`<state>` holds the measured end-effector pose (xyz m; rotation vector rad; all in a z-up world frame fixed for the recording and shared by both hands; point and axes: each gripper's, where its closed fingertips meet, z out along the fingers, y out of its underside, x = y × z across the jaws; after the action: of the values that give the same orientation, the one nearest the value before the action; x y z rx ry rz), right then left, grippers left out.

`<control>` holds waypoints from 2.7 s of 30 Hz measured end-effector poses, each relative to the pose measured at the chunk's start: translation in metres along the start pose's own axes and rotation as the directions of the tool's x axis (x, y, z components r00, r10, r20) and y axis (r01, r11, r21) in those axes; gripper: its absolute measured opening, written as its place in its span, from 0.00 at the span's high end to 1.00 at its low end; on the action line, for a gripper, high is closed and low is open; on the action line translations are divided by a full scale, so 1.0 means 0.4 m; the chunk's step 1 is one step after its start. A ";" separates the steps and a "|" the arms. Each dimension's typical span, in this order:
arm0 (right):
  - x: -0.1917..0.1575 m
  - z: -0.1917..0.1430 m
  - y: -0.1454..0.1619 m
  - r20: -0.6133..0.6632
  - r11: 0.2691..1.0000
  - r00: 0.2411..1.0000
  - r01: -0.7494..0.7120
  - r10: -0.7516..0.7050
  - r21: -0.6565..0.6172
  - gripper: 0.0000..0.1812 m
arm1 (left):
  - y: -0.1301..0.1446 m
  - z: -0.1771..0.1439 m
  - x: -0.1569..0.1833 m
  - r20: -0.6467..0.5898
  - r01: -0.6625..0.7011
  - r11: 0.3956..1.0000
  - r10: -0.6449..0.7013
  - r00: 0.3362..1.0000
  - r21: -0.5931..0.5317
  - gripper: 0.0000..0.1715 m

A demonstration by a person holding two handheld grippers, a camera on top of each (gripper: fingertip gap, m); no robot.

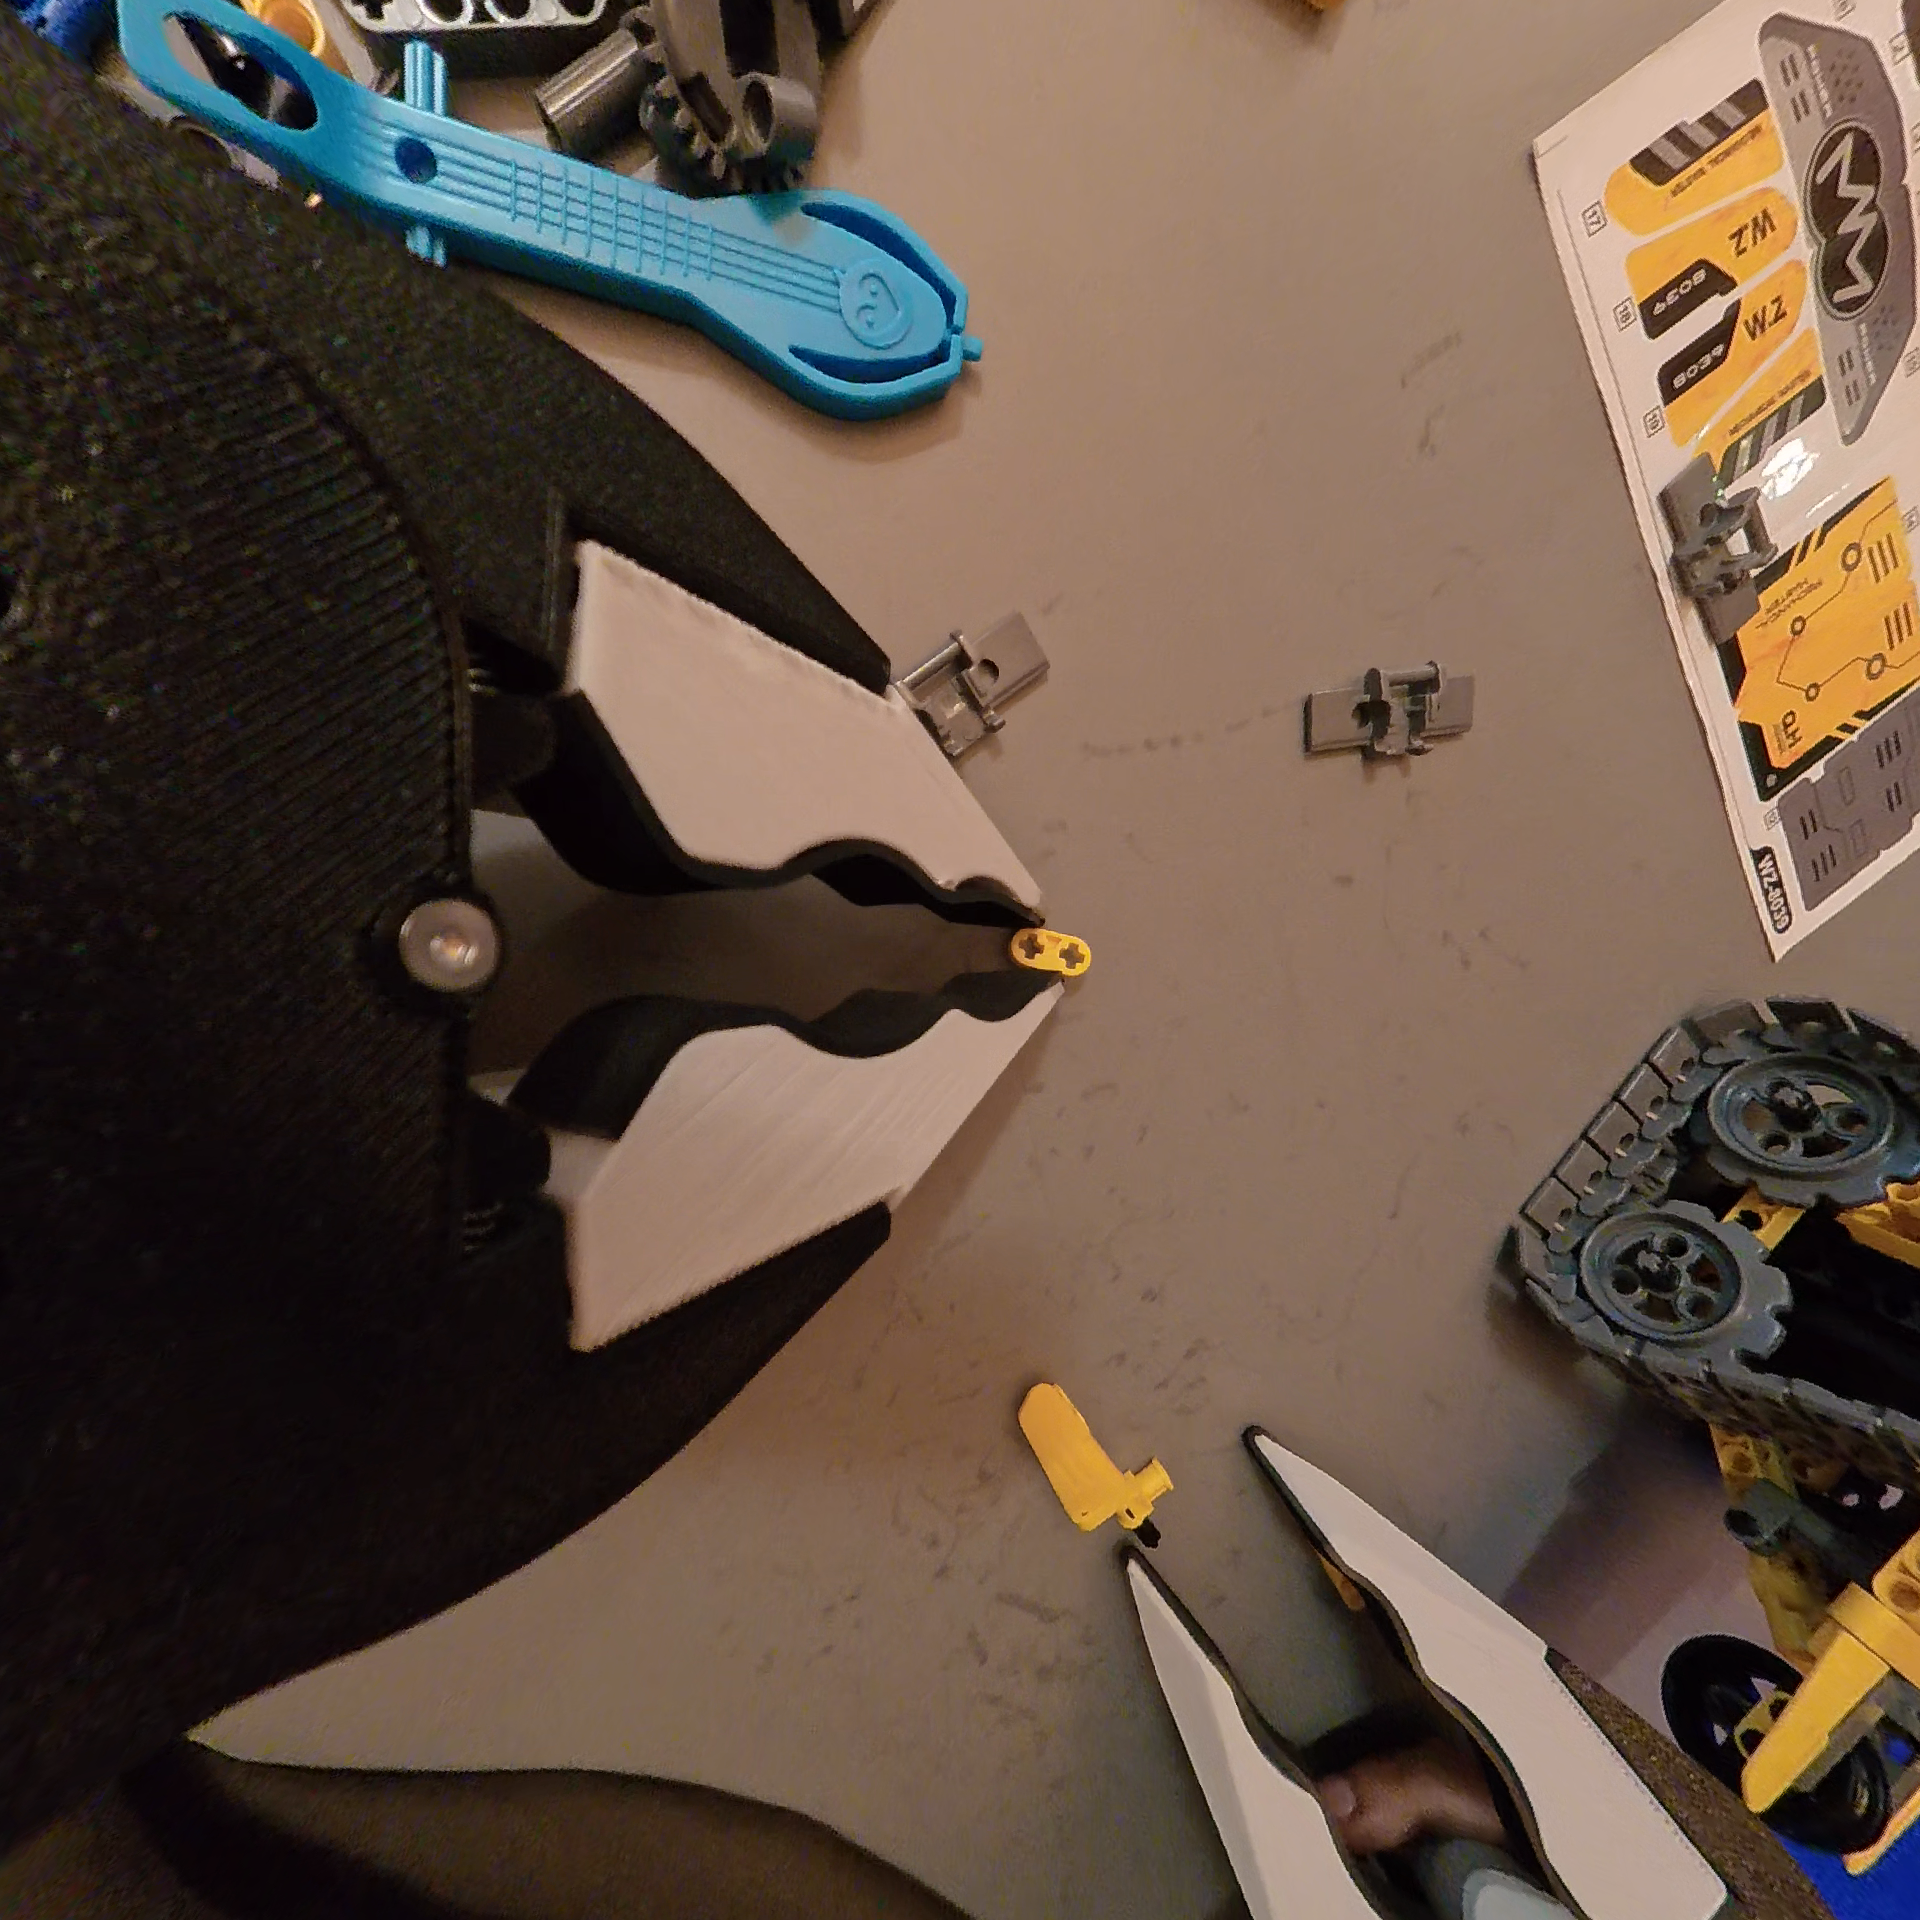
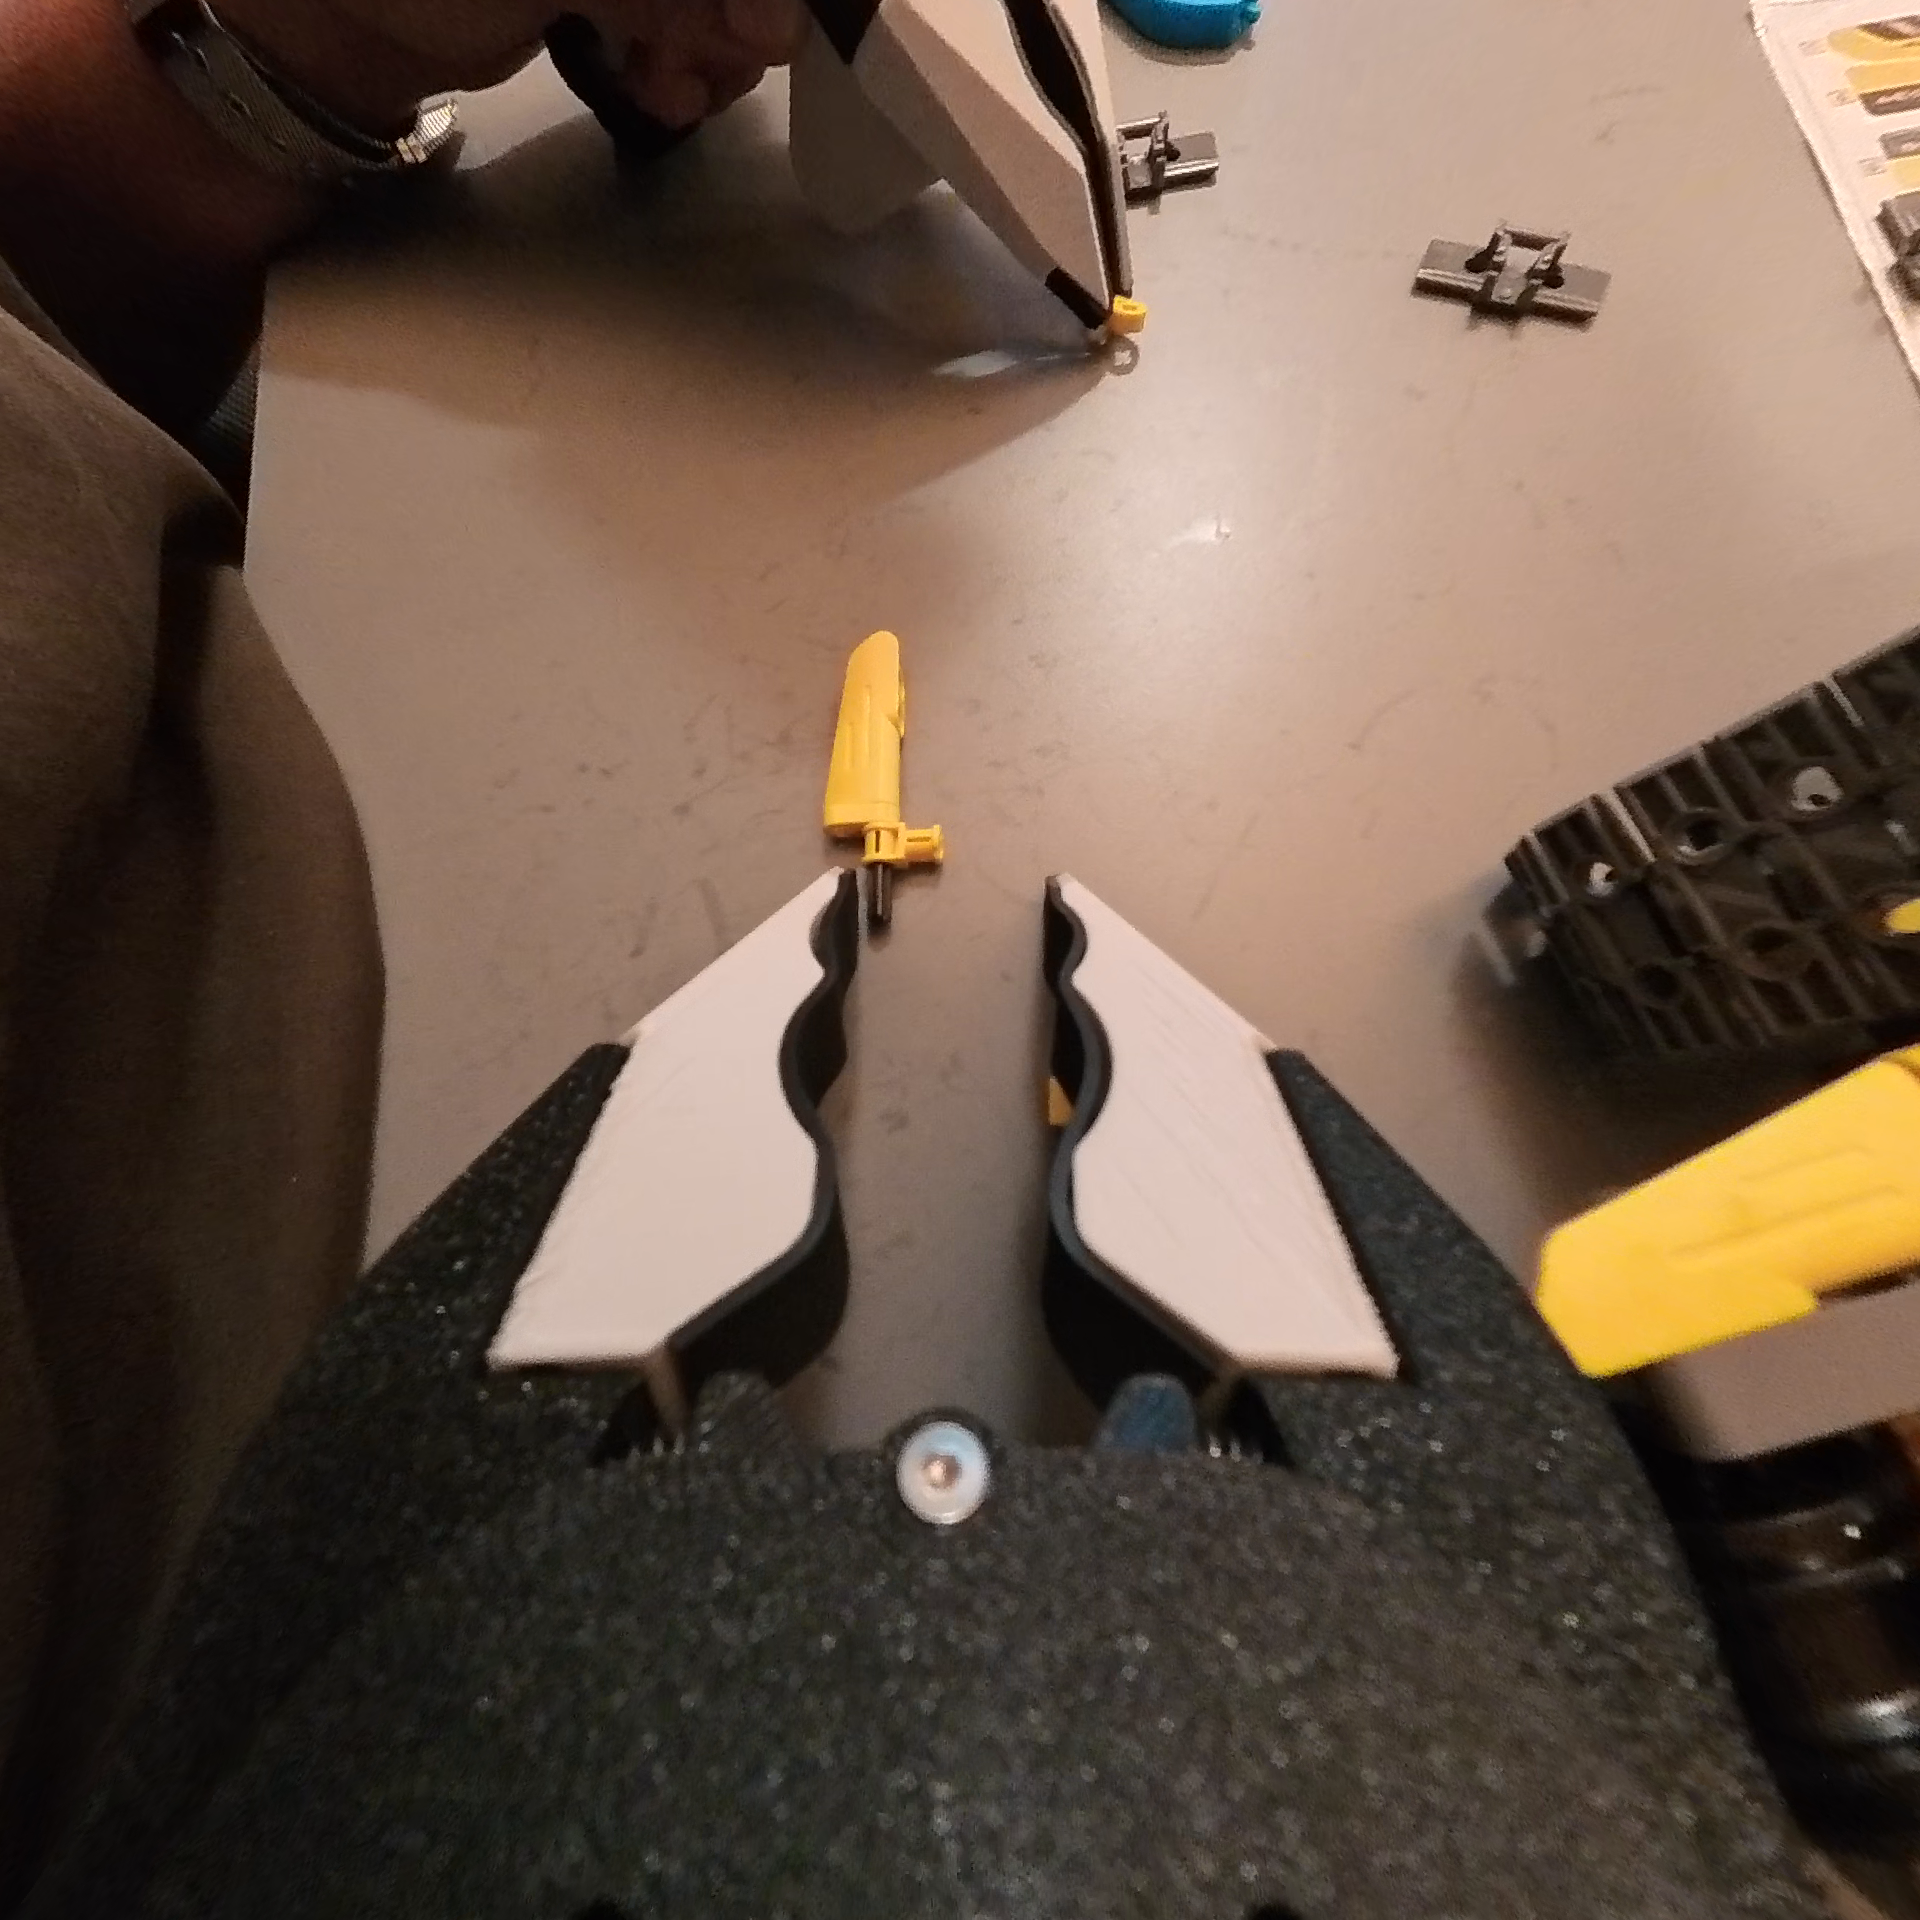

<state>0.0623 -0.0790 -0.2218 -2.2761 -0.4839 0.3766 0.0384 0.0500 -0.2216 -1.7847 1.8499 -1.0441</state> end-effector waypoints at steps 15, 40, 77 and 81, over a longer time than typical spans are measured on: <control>-0.001 0.001 0.003 -0.030 0.999 0.999 0.033 -0.033 -0.008 0.80 | 0.006 0.003 0.083 -0.162 -0.112 0.994 0.110 0.981 -0.005 0.97; -0.002 0.001 0.003 -0.033 0.999 0.999 0.039 -0.040 -0.010 0.79 | 0.025 0.012 0.110 -0.196 -0.186 0.982 0.175 0.965 -0.043 0.92; -0.043 -0.146 -0.132 -0.127 0.924 0.983 0.167 -0.131 0.343 0.76 | 0.030 0.053 0.265 -0.204 -0.527 0.849 0.521 0.829 0.028 0.81; -0.051 -0.147 -0.134 -0.143 0.922 0.978 0.191 -0.150 0.336 0.77 | 0.033 0.051 0.270 -0.232 -0.521 0.853 0.512 0.827 0.028 0.90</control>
<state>0.0564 -0.0910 -0.1409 -1.8834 -0.5084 0.2214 0.0291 -0.0604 -0.2198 -1.0907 2.3240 -1.0299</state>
